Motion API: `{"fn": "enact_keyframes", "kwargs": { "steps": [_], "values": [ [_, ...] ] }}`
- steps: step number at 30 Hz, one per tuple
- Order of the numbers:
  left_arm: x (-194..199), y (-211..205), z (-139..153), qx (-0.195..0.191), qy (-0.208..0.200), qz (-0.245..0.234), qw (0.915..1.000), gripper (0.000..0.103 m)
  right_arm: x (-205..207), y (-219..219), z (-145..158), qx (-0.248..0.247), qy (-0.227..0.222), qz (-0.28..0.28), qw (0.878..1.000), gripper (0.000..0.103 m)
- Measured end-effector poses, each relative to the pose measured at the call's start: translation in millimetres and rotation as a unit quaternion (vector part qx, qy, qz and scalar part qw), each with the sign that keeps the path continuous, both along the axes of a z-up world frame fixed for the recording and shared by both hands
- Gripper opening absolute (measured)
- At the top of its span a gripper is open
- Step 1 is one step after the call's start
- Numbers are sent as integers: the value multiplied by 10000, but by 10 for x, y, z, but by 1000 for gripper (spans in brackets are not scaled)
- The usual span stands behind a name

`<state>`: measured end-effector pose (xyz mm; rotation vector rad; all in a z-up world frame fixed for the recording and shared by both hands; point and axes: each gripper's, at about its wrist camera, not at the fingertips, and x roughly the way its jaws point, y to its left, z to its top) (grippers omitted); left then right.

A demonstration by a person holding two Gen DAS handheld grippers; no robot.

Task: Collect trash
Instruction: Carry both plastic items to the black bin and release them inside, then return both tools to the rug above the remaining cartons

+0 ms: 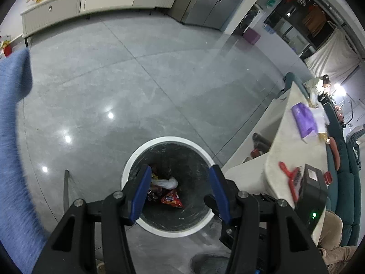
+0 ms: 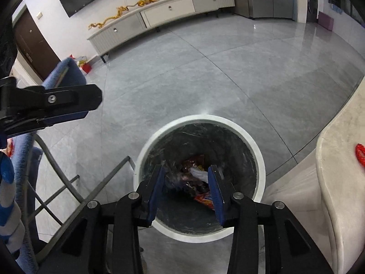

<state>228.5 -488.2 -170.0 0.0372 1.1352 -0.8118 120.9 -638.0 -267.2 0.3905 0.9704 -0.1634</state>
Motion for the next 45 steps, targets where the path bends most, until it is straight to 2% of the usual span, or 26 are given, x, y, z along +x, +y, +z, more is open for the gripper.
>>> {"fn": "enact_keyframes", "kwargs": {
  "steps": [4, 8, 12, 17, 24, 28, 30, 37, 41, 45],
  "values": [
    [-221, 250, 380, -170, -378, 11, 9991, 52, -124, 55, 237, -79, -254, 22, 9996, 43],
    [-449, 596, 765, -352, -749, 87, 9965, 61, -293, 210, 665, -196, -632, 103, 9978, 46],
    [-669, 1078, 1073, -490, -1035, 220, 9932, 63, -505, 487, 1195, -377, -1140, 337, 9922, 51],
    [-904, 1805, 1307, -469, -1382, 473, 9882, 65, -744, 872, 1768, -576, -1651, 722, 9819, 60],
    [-1138, 2880, 1556, -427, -1881, 961, 9765, 65, -961, 1423, 2315, -696, -2155, 1149, 9672, 61],
    [-1286, 3547, 1667, -542, -2152, 1196, 9677, 65, -1023, 1717, 2501, -774, -2255, 1353, 9617, 63],
    [-1355, 3868, 1702, -456, -2320, 1313, 9627, 65, -1047, 1850, 2576, -845, -2275, 1462, 9590, 63],
    [-1401, 4743, 1705, -214, -2379, 1798, 9543, 65, -996, 2283, 2752, -768, -2380, 1803, 9513, 63],
    [-1446, 5053, 1686, -154, -2413, 1965, 9502, 65, -917, 2495, 2746, -711, -2360, 2029, 9477, 63],
    [-1449, 5035, 1547, -57, -2308, 1875, 9547, 65, -797, 2687, 2663, -621, -2290, 2254, 9449, 63]
  ]
}}
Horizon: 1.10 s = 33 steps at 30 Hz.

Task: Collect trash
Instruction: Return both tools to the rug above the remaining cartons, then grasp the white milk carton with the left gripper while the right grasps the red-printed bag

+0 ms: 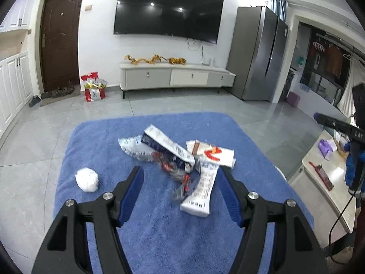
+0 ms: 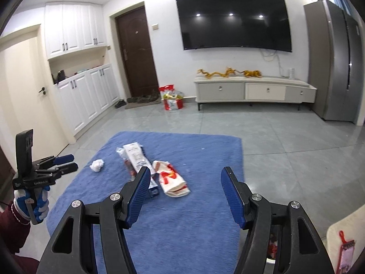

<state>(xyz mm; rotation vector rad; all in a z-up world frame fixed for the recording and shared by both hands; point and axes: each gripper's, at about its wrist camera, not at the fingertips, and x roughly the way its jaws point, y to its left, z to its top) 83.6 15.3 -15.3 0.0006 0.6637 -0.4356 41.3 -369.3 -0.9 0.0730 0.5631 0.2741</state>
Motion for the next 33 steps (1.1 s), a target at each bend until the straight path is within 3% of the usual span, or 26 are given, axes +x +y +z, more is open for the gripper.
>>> {"fn": "enact_keyframes", "kwargs": {
  "steps": [6, 16, 20, 23, 33],
  "values": [
    [133, -453, -439, 319, 459, -558, 9969, 65, 221, 153, -178, 13, 224, 219, 9995, 63],
    [637, -936, -1077, 783, 1055, -882, 9874, 64, 1027, 496, -720, -79, 946, 606, 9936, 63],
    [753, -1013, -1254, 821, 1311, -990, 9830, 47, 1381, 671, -952, -166, 1235, 757, 9893, 63],
    [774, -1036, -1349, 876, 1385, -977, 9816, 43, 1630, 808, -1121, -243, 1423, 858, 9858, 63],
    [552, -794, -1323, 530, 1441, -972, 9834, 40, 2143, 1083, -1635, -308, 2008, 1184, 9720, 63]
  ]
}}
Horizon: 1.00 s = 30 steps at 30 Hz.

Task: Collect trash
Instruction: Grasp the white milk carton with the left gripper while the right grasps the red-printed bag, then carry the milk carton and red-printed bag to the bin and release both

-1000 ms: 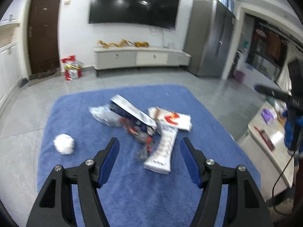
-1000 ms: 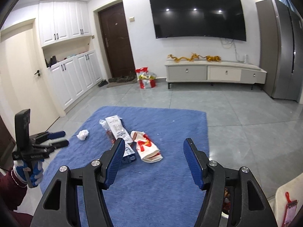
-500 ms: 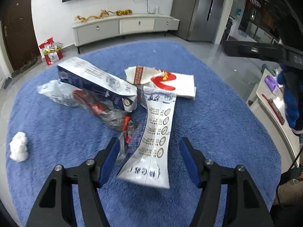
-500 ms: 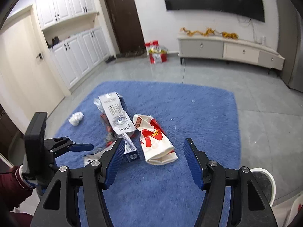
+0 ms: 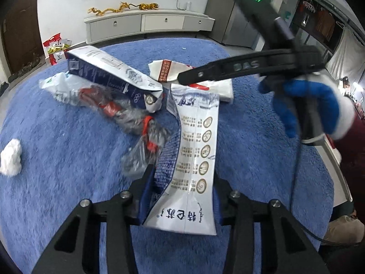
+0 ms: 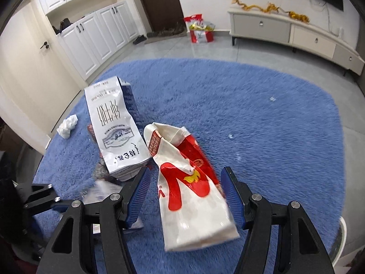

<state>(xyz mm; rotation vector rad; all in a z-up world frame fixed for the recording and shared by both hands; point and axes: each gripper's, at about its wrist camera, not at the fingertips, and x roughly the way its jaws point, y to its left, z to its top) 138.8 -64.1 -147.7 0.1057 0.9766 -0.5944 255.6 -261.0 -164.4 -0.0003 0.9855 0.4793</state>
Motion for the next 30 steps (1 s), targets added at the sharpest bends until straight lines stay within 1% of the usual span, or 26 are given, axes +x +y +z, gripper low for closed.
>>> {"fn": "enact_keyframes", "kwargs": {
  "steps": [2, 7, 10, 15, 16, 20, 26, 30],
  "values": [
    [-60, 82, 18, -129, 6, 87, 9999, 39, 31, 26, -47, 41, 43, 38, 10000, 63],
    [-216, 225, 59, -272, -61, 236, 9993, 36, 65, 81, -92, -35, 82, 52, 9999, 63],
    [-273, 285, 74, -337, -72, 309, 9989, 36, 34, 122, -114, -152, 78, 34, 9998, 61],
    [-354, 420, 79, -485, -24, 489, 9976, 36, -69, 159, -90, -424, -14, 15, 9991, 60],
    [-283, 449, 112, -495, -21, 497, 9975, 36, -119, 167, -77, -489, -46, 6, 9988, 59],
    [-369, 517, 192, -556, -93, 515, 9971, 36, -311, 115, -9, -544, -157, -60, 9984, 59],
    [-480, 563, 321, -641, -228, 458, 9966, 36, -754, -59, 187, -308, -423, -278, 9982, 59],
    [-577, 477, 399, -644, -278, 359, 9969, 36, -1043, -180, 330, -78, -615, -375, 9974, 59]
  ]
}}
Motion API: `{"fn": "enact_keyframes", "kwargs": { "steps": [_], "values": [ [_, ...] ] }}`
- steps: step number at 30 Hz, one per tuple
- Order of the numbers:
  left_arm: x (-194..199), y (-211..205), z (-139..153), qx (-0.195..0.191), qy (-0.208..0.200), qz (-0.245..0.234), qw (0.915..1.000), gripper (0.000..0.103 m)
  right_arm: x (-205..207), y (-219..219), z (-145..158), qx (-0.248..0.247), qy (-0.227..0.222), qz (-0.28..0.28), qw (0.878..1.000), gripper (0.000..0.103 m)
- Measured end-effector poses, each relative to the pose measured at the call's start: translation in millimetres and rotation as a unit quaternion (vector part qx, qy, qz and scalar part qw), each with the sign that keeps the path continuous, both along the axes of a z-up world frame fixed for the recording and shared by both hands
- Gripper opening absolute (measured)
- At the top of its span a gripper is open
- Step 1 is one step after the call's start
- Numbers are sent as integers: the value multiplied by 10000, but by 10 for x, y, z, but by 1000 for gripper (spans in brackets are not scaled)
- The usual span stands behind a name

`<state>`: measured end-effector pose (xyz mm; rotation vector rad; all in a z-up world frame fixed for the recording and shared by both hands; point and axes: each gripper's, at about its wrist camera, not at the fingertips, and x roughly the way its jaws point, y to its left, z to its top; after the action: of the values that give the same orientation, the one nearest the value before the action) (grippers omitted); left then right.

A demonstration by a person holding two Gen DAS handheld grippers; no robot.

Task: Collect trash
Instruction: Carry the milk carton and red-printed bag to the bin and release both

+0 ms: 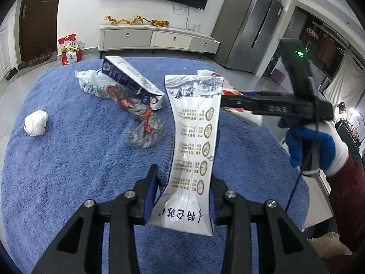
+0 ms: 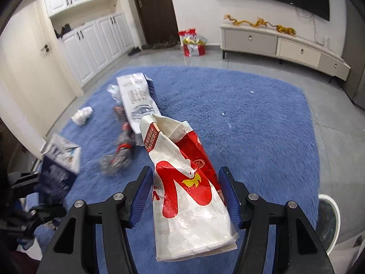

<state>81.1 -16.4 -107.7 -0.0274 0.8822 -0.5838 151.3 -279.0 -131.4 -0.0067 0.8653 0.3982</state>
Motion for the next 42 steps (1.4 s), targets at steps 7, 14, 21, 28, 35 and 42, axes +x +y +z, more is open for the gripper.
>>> {"fn": "enact_keyframes", "kwargs": {
  "steps": [7, 14, 21, 28, 35, 42],
  "values": [
    [-34, -364, 150, 76, -57, -266, 9996, 36, -509, -511, 222, 372, -361, -432, 9977, 59],
    [175, -1134, 230, 167, 34, -803, 9966, 36, -772, -1420, 233, 674, -485, -1389, 9868, 59],
    [432, -2299, 145, 357, 327, -1486, 9877, 36, -857, -2400, -35, 810, -288, -2420, 9665, 59],
    [758, -3398, -52, 422, 789, -1788, 9798, 36, -592, -3207, -552, 911, 235, -3218, 9421, 59],
    [1106, -4231, -314, 404, 1101, -1796, 9767, 36, -344, -3628, -996, 883, 578, -3591, 9273, 60],
    [1249, -4693, -512, 337, 1238, -1735, 9764, 36, -228, -3846, -1185, 653, 703, -3723, 9232, 61]
  ]
}}
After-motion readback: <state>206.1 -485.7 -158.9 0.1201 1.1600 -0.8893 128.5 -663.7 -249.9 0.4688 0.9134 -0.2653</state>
